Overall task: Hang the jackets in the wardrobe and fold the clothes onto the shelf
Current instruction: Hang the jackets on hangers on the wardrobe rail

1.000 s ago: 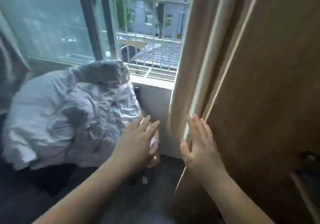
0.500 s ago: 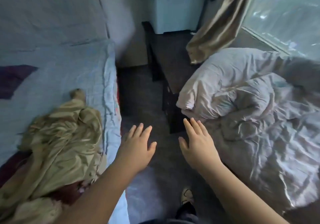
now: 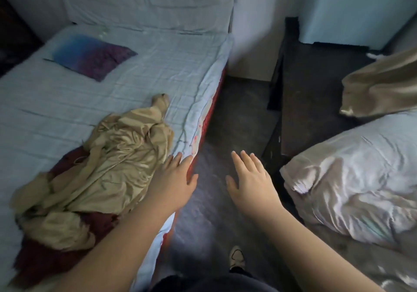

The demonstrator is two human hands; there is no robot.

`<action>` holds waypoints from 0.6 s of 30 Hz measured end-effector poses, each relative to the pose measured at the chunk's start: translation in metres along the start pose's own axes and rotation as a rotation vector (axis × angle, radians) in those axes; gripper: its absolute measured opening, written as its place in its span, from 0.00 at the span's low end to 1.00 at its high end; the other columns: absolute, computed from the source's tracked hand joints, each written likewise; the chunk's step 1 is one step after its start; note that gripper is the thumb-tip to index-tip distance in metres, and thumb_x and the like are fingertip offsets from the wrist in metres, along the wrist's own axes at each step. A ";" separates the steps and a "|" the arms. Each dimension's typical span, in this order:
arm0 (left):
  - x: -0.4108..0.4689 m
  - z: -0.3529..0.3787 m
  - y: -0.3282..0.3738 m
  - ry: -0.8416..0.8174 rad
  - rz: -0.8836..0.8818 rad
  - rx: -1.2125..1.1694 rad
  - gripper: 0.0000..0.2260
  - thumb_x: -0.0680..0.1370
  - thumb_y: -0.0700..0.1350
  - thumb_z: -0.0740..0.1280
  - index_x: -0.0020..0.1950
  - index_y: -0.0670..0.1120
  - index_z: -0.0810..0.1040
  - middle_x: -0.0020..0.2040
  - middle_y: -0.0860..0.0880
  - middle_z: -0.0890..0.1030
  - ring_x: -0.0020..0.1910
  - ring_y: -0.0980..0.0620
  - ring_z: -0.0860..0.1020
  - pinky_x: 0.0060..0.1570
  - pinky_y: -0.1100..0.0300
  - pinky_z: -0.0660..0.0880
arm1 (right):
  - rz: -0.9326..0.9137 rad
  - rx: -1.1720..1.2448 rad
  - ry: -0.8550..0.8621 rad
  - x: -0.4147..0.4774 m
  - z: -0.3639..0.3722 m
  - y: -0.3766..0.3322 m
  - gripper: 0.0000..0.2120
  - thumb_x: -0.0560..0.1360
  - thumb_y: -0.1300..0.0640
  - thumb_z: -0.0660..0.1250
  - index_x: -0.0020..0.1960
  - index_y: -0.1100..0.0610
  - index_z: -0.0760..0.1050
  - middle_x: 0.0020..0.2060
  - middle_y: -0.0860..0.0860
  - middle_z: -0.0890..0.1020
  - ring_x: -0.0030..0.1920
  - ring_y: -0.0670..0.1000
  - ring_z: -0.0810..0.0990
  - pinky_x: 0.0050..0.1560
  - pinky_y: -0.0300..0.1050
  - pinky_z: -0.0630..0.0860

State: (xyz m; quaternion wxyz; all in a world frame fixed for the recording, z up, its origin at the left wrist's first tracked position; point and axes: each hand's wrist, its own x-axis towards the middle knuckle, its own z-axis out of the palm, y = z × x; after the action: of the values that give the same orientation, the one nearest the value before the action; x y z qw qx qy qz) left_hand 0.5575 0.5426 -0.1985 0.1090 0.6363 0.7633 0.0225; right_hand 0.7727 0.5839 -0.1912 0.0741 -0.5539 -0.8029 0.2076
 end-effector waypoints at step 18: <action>-0.031 0.022 -0.164 0.088 -0.661 -0.241 0.27 0.78 0.57 0.58 0.71 0.43 0.72 0.66 0.41 0.76 0.61 0.38 0.76 0.60 0.49 0.73 | -0.597 -0.119 -0.340 0.151 0.075 -0.140 0.31 0.81 0.43 0.55 0.80 0.51 0.51 0.79 0.51 0.56 0.79 0.55 0.50 0.77 0.53 0.54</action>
State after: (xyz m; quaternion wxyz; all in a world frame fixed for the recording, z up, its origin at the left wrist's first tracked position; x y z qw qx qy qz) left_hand 0.4087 0.4793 -0.2443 0.1518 0.3360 0.9238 0.1035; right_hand 0.5692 0.6622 -0.2171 -0.0358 -0.2554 -0.9410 0.2191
